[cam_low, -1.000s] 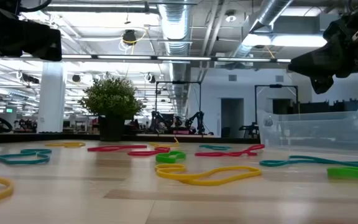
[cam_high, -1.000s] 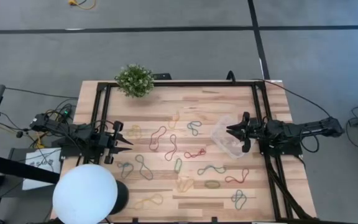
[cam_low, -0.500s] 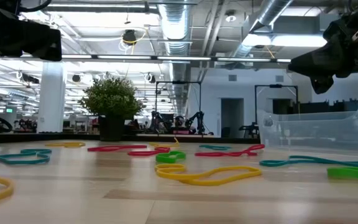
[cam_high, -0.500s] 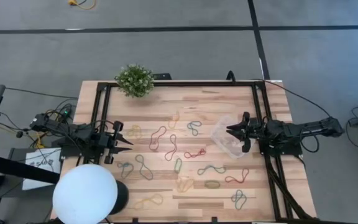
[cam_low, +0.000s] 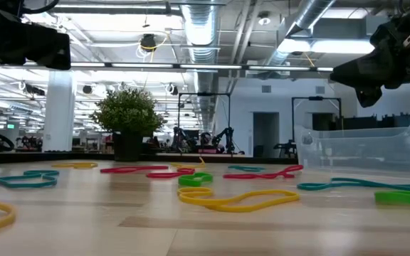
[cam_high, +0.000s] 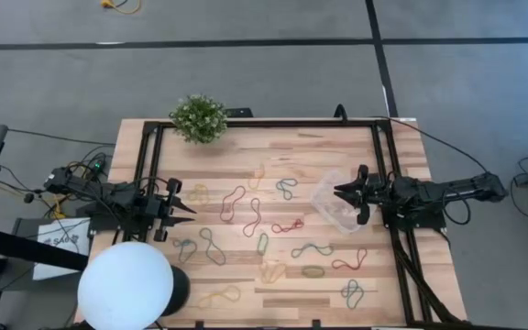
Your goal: Pick and place items into bin
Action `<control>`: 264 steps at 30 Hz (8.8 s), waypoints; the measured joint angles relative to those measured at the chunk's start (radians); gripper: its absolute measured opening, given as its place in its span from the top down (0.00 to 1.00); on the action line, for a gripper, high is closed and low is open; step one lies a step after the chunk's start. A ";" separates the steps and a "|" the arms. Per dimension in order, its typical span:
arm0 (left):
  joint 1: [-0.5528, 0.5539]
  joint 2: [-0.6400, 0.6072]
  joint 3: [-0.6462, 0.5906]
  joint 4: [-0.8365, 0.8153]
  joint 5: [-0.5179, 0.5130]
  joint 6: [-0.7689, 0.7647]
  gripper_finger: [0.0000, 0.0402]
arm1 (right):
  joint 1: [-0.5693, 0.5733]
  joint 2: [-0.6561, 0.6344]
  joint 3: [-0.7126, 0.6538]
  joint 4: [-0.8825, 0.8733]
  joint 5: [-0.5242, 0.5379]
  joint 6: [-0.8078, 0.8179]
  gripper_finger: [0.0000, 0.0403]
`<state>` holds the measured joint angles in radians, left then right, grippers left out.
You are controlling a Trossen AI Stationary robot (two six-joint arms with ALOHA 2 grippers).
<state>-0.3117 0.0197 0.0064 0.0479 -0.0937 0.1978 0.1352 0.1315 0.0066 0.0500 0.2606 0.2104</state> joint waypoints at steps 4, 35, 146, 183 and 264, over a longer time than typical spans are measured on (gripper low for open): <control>0.000 0.000 0.000 0.000 0.000 0.000 0.81 | 0.000 0.000 0.000 0.000 0.000 0.000 0.81; 0.000 0.000 0.000 0.000 0.000 0.000 0.81 | 0.000 0.000 0.000 0.000 0.000 0.000 0.81; 0.201 0.908 0.813 -0.372 -0.128 -0.371 0.81 | -0.040 0.254 0.323 -0.120 -0.099 -0.294 0.78; 0.244 1.080 0.813 -0.405 -0.155 -0.376 0.81 | 0.063 1.517 0.735 -0.199 -0.198 -0.300 0.75; 0.244 1.079 0.813 -0.454 -0.157 -0.420 0.81 | 0.122 1.216 1.001 -1.285 0.107 0.208 0.78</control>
<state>-0.0673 1.0988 0.8192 -0.4061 -0.2508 -0.2222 0.2577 1.3478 1.0074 -1.2346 0.3674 0.4185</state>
